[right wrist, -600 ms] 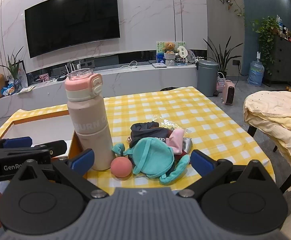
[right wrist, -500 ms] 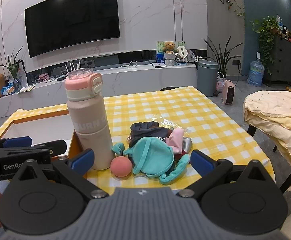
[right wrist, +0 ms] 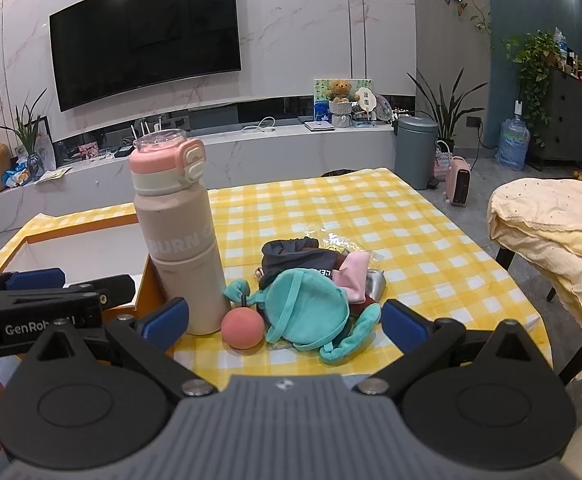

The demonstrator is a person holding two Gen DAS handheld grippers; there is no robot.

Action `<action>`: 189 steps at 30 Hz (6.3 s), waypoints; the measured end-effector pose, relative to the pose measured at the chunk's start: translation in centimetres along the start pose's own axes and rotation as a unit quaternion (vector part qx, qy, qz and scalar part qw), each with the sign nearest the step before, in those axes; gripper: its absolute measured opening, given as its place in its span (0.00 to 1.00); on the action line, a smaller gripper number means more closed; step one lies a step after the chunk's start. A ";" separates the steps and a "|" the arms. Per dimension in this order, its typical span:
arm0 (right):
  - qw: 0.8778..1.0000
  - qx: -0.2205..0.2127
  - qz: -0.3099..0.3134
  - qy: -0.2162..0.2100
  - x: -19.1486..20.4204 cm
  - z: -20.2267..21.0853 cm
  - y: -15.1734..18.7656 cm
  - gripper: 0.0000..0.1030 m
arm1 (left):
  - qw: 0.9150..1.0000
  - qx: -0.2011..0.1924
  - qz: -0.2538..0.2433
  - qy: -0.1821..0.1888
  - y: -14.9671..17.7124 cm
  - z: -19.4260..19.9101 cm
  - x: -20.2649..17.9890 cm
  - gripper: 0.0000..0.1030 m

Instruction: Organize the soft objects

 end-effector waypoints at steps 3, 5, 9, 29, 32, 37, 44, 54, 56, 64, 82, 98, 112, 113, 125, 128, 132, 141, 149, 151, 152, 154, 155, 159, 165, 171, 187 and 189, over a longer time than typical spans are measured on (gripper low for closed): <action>1.000 0.000 0.000 0.000 0.0 0.0 0.0 0.98 | 1.000 0.000 0.000 0.000 0.0 0.0 0.0 0.98; 1.000 0.000 0.000 0.000 0.0 0.0 0.0 0.98 | 1.000 0.000 0.000 0.000 0.0 0.0 0.0 0.98; 1.000 0.000 0.000 0.000 0.0 0.0 0.0 0.98 | 1.000 0.000 0.000 0.000 0.0 0.0 0.0 0.98; 1.000 0.000 0.002 -0.001 0.0 0.0 0.0 0.98 | 1.000 0.001 0.001 0.000 0.1 -0.1 0.0 0.98; 1.000 0.001 0.002 -0.001 0.0 0.1 0.0 0.98 | 1.000 0.001 0.000 0.000 0.0 0.0 0.0 0.98; 1.000 -0.001 0.002 -0.002 0.0 0.2 -0.1 0.98 | 1.000 0.001 0.000 0.000 0.1 -0.1 0.0 0.98; 1.000 0.000 0.002 -0.002 0.0 0.2 -0.1 0.98 | 1.000 0.001 -0.001 0.001 0.1 -0.1 -0.1 0.98; 1.000 0.001 0.000 -0.003 -0.1 0.2 0.1 0.98 | 1.000 0.004 -0.006 0.003 0.1 0.0 -0.5 0.98; 1.000 0.006 -0.001 -0.002 -0.3 0.0 0.2 0.98 | 1.000 0.007 -0.008 0.007 0.2 -0.1 -0.6 0.98; 1.000 0.001 0.005 0.004 -2.1 -1.2 0.3 0.97 | 0.998 0.022 -0.025 0.055 0.1 -1.2 -2.1 0.79; 0.995 0.093 0.032 -0.024 -6.7 -9.1 0.9 0.77 | 0.960 0.071 -0.263 0.070 3.9 -11.0 -8.1 0.57; 0.970 0.218 0.050 -0.094 -5.7 -18.2 0.7 0.84 | 0.938 0.113 -0.327 0.028 6.5 -15.7 -8.1 0.63; 0.956 0.252 0.092 -0.115 -4.6 -17.9 1.9 0.16 | 0.963 0.130 -0.232 0.047 6.1 -13.5 -7.0 0.53; 0.954 0.256 0.089 -0.127 -4.4 -17.3 2.1 0.16 | 0.964 0.133 -0.225 0.049 6.1 -13.2 -6.9 0.52; 0.953 0.226 0.143 -0.144 -1.8 -17.1 1.7 0.46 | 0.968 0.135 -0.205 0.057 6.4 -12.9 -6.6 0.52; 0.954 0.221 0.146 -0.138 -2.0 -18.5 0.9 0.64 | 0.969 0.132 -0.200 0.057 6.2 -12.7 -6.5 0.52; 0.956 0.229 0.147 -0.111 -2.9 -20.5 0.7 0.71 | 0.970 0.129 -0.198 0.058 5.9 -12.7 -6.5 0.52; 0.950 0.241 0.142 -0.141 -1.5 -19.0 0.7 0.50 | 0.968 0.135 -0.204 0.054 6.2 -12.9 -6.6 0.52; 0.949 0.251 0.075 -0.173 -1.5 -20.1 0.4 0.51 | 0.969 0.140 -0.200 0.043 6.1 -13.4 -6.6 0.52; 0.948 0.256 0.044 -0.181 -1.8 -20.7 0.1 0.48 | 0.969 0.140 -0.201 0.041 6.0 -13.5 -6.6 0.52; 0.948 0.256 0.036 -0.185 -2.0 -20.9 -0.1 0.42 | 0.969 0.139 -0.200 0.041 6.0 -13.5 -6.7 0.52; 0.952 0.259 0.046 -0.158 -2.7 -21.5 0.2 0.35 | 0.970 0.140 -0.197 0.040 5.9 -13.7 -6.7 0.52; 0.953 0.263 0.057 -0.135 -3.1 -22.0 0.6 0.34 | 0.970 0.139 -0.196 0.040 5.9 -13.7 -6.7 0.52; 0.943 0.301 0.067 -0.122 -3.2 -22.7 2.9 0.36 | 0.970 0.137 -0.194 0.041 6.0 -13.5 -6.7 0.52; 0.946 0.287 0.065 -0.133 -2.6 -20.9 1.9 0.16 | 0.973 0.128 -0.188 0.047 5.6 -12.7 -6.6 0.52; 0.961 0.234 0.081 -0.124 -2.6 -16.8 0.1 0.14 | 0.978 0.108 -0.169 0.052 4.5 -10.8 -6.3 0.51; 0.985 0.126 0.060 -0.106 -2.5 -7.2 -3.1 0.14 | 0.994 0.033 -0.089 0.056 0.4 -1.8 -3.0 0.49; 0.985 0.119 0.059 -0.109 -2.0 -6.3 -3.2 0.14 | 0.995 0.027 -0.080 0.049 0.0 -1.2 -2.0 0.48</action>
Point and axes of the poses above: each gripper's, at about its wrist camera, not at the fingertips, and z roughly against the way its jaws point, x to its left, y to its underside, the point moved 9 cm from there along -z, roughly the way its jaws point, and after that the axes turned 5 degrees about -z, right-handed, at the moved point
